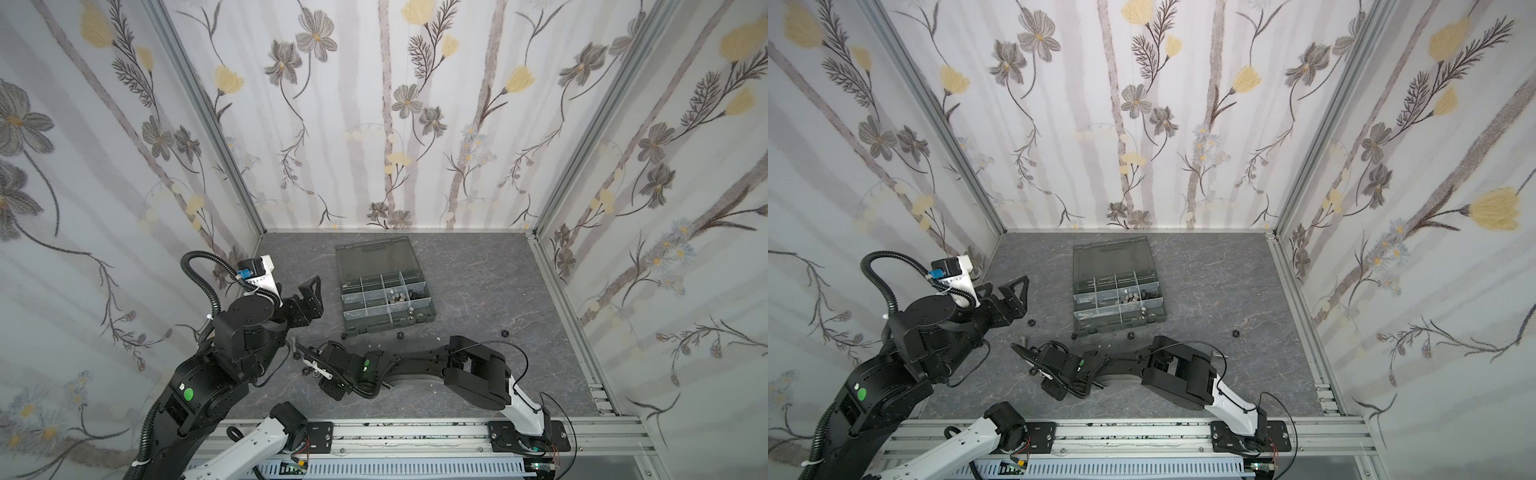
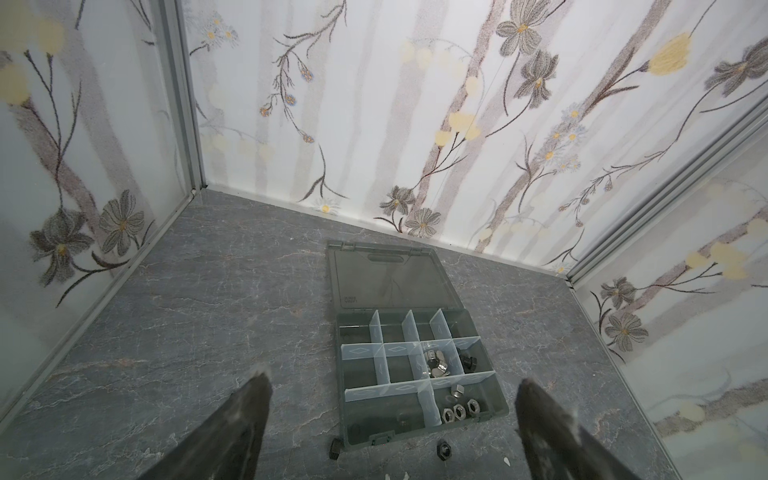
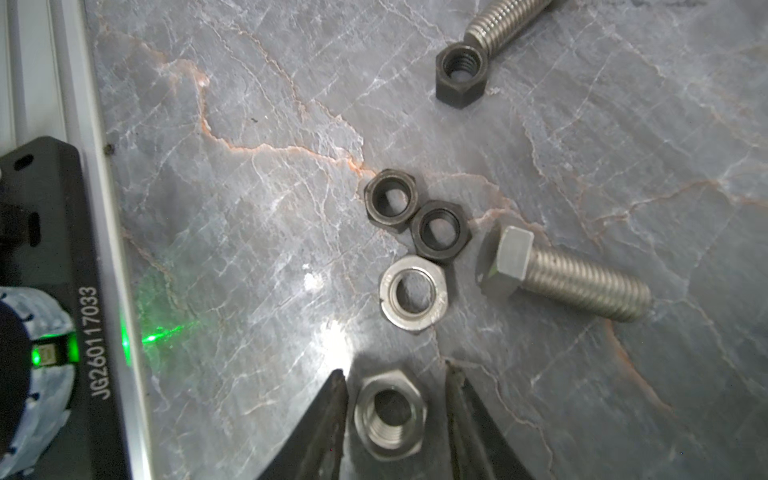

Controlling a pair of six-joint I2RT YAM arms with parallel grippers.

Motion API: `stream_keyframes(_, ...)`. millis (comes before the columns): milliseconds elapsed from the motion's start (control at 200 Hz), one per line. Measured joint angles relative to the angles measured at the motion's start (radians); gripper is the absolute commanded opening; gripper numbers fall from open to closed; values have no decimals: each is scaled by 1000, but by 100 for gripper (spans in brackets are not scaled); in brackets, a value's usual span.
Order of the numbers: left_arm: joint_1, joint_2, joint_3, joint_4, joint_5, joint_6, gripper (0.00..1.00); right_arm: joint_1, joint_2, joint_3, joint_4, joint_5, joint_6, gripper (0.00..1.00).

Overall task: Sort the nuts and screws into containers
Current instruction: 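Close the right gripper on a silver nut while the left gripper rises, then carry the nut into the nearest compartment and open the right gripper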

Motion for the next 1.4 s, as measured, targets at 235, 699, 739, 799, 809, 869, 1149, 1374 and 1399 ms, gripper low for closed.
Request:
stream_keyframes(235, 0, 0, 5, -3, -8, 0, 93, 8, 5, 5, -5, 49, -13, 21)
stream_keyframes(699, 0, 4, -45, -4, -18, 4, 95, -43, -150, -139, -73, 82, 3, 13)
stream_keyframes(739, 0, 6, -56, 1, -18, 4, 95, -60, -185, -170, -74, 82, 5, 13)
stream_keyframes(799, 0, 14, -72, 13, -14, 5, 95, -93, -248, -224, -70, 81, 23, 13)
stream_keyframes(809, 0, 15, -76, 16, -14, 5, 95, -99, -259, -233, -69, 80, 25, 13)
stream_keyframes(869, 0, 21, -92, 27, -10, 5, 95, -142, -320, -283, -60, 75, 33, 13)
stream_keyframes(1149, 0, 45, -189, 93, 9, 9, 98, -387, -517, -428, -38, 43, 61, 14)
stream_keyframes(1374, 15, 73, -312, 133, 50, 1, 99, -542, -524, -448, -40, -9, 94, 14)
stream_keyframes(1399, 18, 76, -322, 135, 56, -1, 99, -555, -524, -449, -40, -21, 95, 14)
